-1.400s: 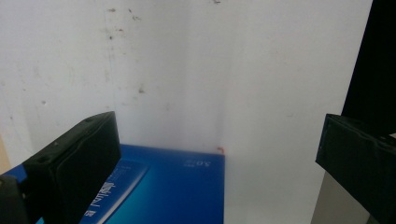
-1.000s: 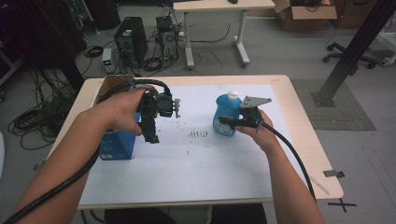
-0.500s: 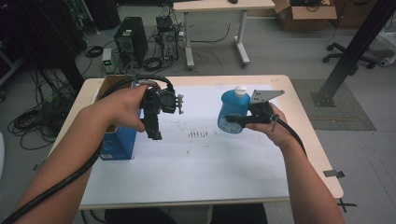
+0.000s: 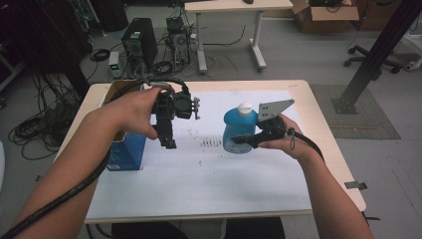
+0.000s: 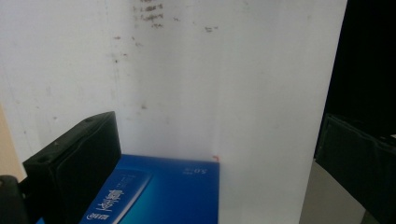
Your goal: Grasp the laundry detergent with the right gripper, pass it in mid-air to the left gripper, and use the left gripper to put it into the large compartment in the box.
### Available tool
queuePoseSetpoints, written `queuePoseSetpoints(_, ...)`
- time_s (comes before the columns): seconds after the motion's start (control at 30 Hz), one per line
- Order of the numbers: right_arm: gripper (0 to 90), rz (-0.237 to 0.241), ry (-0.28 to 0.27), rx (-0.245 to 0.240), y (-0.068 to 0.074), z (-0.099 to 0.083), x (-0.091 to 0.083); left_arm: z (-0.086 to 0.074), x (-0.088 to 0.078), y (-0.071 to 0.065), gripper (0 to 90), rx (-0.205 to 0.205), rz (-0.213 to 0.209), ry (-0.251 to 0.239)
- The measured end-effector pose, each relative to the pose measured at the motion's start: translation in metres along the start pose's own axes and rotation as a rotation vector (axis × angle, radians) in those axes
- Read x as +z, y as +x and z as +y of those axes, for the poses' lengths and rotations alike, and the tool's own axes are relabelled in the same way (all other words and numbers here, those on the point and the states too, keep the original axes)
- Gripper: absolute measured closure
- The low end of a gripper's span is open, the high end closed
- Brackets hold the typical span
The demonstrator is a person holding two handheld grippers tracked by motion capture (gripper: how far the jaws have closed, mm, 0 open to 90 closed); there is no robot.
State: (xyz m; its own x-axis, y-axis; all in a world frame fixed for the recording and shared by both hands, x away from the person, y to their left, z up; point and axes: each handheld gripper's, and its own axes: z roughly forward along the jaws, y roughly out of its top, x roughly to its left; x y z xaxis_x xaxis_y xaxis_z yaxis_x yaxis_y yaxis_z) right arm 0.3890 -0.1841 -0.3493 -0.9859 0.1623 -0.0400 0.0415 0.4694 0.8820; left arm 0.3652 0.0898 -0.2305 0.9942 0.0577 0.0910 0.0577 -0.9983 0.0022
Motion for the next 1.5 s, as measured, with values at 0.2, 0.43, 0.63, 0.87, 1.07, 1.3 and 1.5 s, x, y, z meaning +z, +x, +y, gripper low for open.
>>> queuePoseSetpoints(0.2,45.2,0.049,0.001,-0.015,0.008,-0.001,0.012,0.003,-0.002,-0.002,0.2,0.004,0.003,0.008)
queuePoseSetpoints(0.43,45.1,0.078,0.004,-0.022,0.015,-0.003,0.028,0.006,-0.002,-0.004,0.2,0.008,0.006,0.008)
queuePoseSetpoints(0.63,45.1,0.096,0.006,-0.021,0.019,-0.004,0.040,0.008,-0.001,-0.004,0.2,0.012,0.002,0.000)
queuePoseSetpoints(0.87,45.1,0.120,0.007,-0.036,0.027,-0.002,0.060,0.010,0.002,-0.005,0.2,0.023,-0.003,-0.011)
queuePoseSetpoints(1.07,45.1,0.126,0.001,-0.038,0.031,-0.002,0.070,0.013,0.004,-0.006,0.2,0.026,-0.004,-0.018)
queuePoseSetpoints(1.3,45.1,0.140,-0.011,-0.050,0.036,0.002,0.083,0.017,0.006,-0.007,0.2,0.029,-0.017,-0.012)
queuePoseSetpoints(1.5,45.0,0.151,-0.027,-0.064,0.041,0.012,0.096,0.021,0.008,-0.009,0.2,0.039,-0.035,-0.037)
